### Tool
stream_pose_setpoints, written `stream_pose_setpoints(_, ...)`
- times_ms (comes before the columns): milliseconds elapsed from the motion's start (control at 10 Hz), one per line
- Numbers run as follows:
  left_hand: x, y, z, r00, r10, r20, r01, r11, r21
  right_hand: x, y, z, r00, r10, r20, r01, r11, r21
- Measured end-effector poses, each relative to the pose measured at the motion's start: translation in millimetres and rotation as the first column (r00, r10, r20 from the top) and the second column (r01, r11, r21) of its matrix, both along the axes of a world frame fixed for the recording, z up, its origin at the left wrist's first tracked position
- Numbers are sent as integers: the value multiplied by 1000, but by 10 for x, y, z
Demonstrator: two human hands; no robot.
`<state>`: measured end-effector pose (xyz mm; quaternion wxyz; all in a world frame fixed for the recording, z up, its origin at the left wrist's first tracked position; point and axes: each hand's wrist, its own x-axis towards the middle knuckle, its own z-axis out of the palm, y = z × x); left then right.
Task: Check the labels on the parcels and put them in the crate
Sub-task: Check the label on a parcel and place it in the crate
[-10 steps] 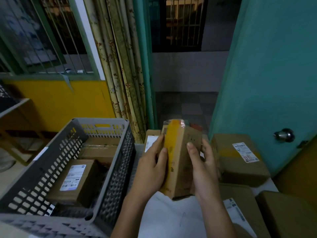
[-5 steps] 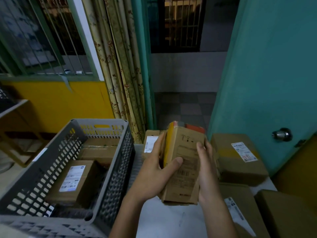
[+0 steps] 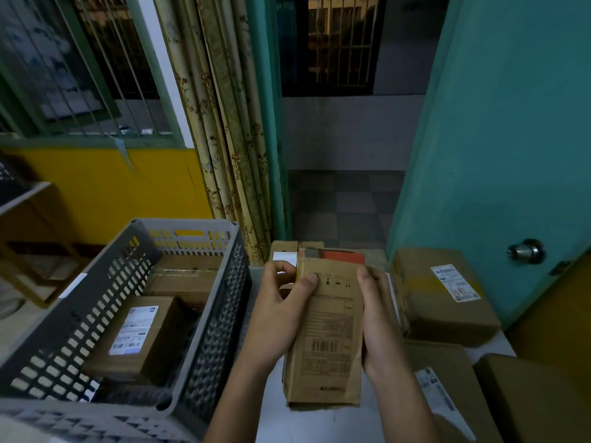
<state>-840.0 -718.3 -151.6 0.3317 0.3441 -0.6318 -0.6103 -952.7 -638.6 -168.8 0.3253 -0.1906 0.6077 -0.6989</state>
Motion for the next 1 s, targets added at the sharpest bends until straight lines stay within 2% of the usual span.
stream_pose_setpoints(100,-3,1,2,1000,5,-23,-5,1000,-7,10,-21,-4,995,-62,-77,60,998,-38)
stream_pose_setpoints(400,-59,-74,3,988,113,-102,-112,994,14,-3,34,50,984,176,9,-174,979,-110)
stream_pose_setpoints(500,-40,-77,-4,995,-10,-99,13,999,35,-22,32,31,993,109,37,-103,985,-135)
stream_pose_setpoints(600,-16,-60,-72,982,-188,-1,188,982,15,-59,32,19,1000,17,16,-14,985,-173)
stream_pose_setpoints(700,-31,-51,-103,985,-163,-62,162,987,-21,-85,17,42,998,55,-12,-56,981,-183)
stream_pose_setpoints(800,-65,-79,-61,983,-105,-148,103,994,-20,-95,27,22,981,190,-28,-192,963,-191)
stream_pose_setpoints(900,-45,-155,-48,983,-114,-142,110,993,-40,-66,33,7,974,220,-49,-225,960,-169)
stream_pose_setpoints(1000,2,-179,-95,965,-249,-85,252,967,27,-86,7,12,995,99,-34,-103,977,-188)
